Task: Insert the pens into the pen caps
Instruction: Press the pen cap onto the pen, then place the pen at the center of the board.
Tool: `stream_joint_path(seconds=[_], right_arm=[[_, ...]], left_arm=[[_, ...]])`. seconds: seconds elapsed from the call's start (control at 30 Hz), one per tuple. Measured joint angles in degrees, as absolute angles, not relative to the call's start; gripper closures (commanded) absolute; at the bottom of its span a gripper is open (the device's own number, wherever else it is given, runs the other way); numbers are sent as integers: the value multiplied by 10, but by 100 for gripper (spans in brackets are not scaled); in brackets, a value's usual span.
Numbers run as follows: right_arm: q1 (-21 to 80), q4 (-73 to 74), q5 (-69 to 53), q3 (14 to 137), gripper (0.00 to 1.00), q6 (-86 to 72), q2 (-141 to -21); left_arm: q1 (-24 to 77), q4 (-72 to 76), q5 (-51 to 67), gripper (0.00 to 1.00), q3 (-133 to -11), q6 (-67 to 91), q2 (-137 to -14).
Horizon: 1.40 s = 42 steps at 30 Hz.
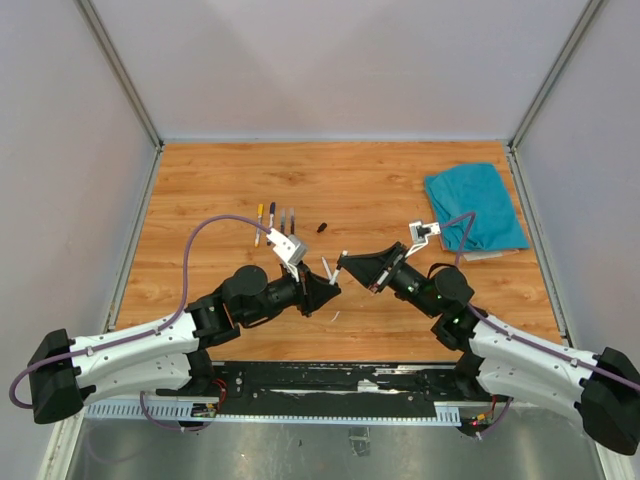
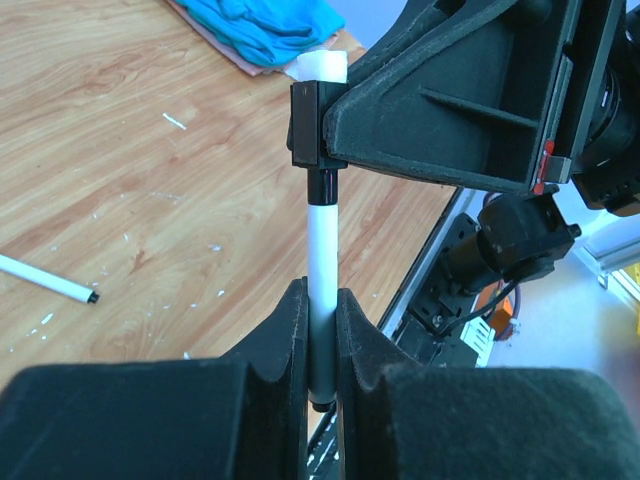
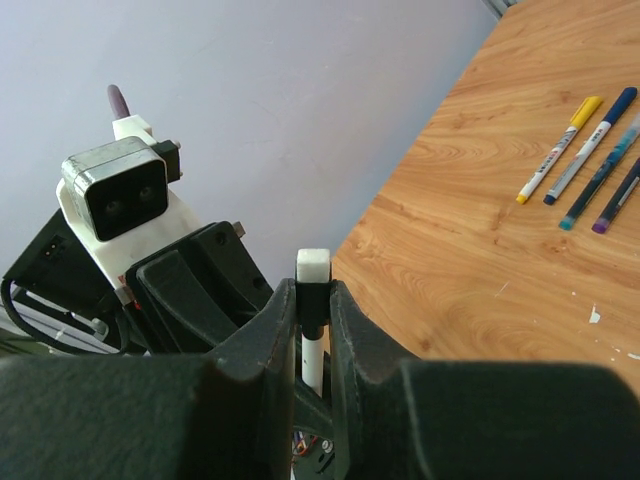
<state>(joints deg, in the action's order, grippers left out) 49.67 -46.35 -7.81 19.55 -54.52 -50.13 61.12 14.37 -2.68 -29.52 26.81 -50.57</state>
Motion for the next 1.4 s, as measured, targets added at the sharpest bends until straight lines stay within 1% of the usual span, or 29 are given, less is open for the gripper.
stream_joint_path(seconds=[0.27,0.3,0.4,0.5,0.53,0.7,0.83,0.93,1.07,1.27,1.4], right_arm=[[518,-452,-39,180,98,-538,-476],[520,-445,-37,181,94,-535,-470],[525,-411,-29,196,65,-518,-453],[536,-355,-38,224,48,-492,-436],[541,-341,-41,231,45,-486,-431],[550,-253,-24,262,38,-434,-375],[550,-183,23,274,31,-400,-319],[550,-116,69,276,24,-378,-286],[550,16,113,304,20,-349,-297],[550,130,146,350,18,-316,-331],[550,182,147,374,18,-303,-361]], left_arm=[[613,132,-17,100,-296,268,-506],[613,133,-15,100,-296,268,-506],[613,142,-9,100,-296,268,-506],[612,173,-18,99,-296,272,-505],[611,182,-22,100,-296,273,-504],[609,201,-30,99,-289,286,-485],[609,193,-47,100,-267,296,-464],[609,158,-70,100,-269,301,-470],[609,70,-105,100,-324,308,-536],[602,-5,-159,99,-413,312,-640],[543,-51,-174,99,-467,334,-708]])
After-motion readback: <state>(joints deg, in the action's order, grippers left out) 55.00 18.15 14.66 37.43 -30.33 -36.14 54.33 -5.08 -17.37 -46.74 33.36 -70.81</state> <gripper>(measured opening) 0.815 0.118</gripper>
